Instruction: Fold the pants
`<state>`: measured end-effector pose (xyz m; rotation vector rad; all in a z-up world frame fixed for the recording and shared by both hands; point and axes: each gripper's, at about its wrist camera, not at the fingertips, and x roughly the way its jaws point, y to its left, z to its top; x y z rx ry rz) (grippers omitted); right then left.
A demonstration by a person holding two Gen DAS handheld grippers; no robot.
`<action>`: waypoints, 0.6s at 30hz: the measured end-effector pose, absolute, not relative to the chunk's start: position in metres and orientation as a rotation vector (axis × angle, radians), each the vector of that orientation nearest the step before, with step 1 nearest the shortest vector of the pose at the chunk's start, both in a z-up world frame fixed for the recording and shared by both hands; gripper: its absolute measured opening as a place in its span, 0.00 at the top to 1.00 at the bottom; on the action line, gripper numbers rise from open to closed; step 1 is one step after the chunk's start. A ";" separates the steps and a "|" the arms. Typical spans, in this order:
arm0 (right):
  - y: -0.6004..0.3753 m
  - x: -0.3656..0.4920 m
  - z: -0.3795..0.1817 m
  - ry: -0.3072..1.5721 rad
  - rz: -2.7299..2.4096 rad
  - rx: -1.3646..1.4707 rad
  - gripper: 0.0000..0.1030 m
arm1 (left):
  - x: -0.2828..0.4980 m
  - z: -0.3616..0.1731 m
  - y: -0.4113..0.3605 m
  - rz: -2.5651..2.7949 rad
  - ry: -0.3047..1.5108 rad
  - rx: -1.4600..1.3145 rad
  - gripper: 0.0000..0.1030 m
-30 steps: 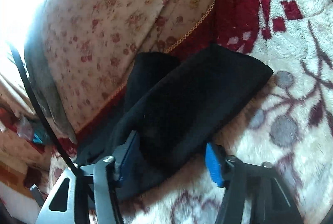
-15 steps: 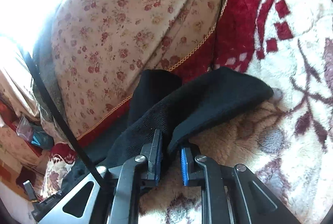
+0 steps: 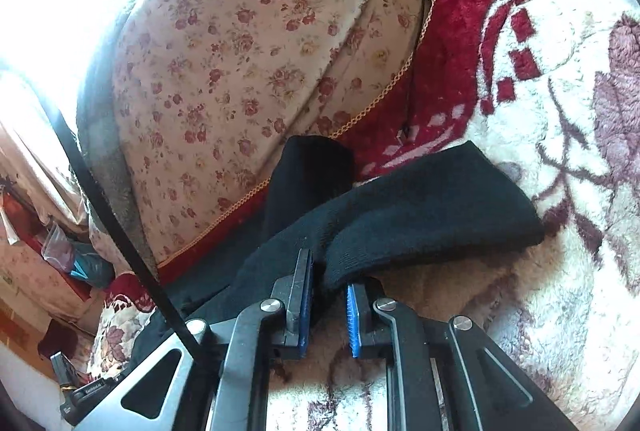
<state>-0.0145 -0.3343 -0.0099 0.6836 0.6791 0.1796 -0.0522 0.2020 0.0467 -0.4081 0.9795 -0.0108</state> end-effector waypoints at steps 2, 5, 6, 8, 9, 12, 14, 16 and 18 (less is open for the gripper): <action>-0.333 -0.014 -0.010 0.682 0.184 0.686 0.87 | -0.059 0.043 0.201 -0.027 0.992 -0.418 0.51; -0.333 -0.013 -0.012 0.686 0.189 0.695 0.87 | -0.064 0.036 0.200 -0.009 1.019 -0.412 0.51; -0.333 -0.012 -0.014 0.688 0.190 0.698 0.87 | -0.063 0.031 0.200 -0.006 1.030 -0.419 0.51; -0.333 -0.012 -0.015 0.692 0.194 0.701 0.87 | -0.060 0.021 0.198 -0.010 1.062 -0.441 0.51; -0.333 -0.012 -0.016 0.694 0.195 0.704 0.87 | -0.059 0.020 0.197 -0.002 1.056 -0.440 0.51; -0.333 -0.010 -0.021 0.702 0.199 0.718 0.86 | -0.053 0.020 0.195 0.011 1.009 -0.454 0.43; -0.333 -0.009 -0.024 0.707 0.201 0.724 0.87 | -0.046 0.019 0.197 0.018 0.982 -0.488 0.36; -0.334 -0.007 -0.027 0.714 0.201 0.734 0.87 | -0.038 0.019 0.199 0.040 0.958 -0.505 0.36; -0.333 -0.004 -0.030 0.719 0.200 0.740 0.87 | -0.030 0.017 0.204 0.056 0.942 -0.541 0.36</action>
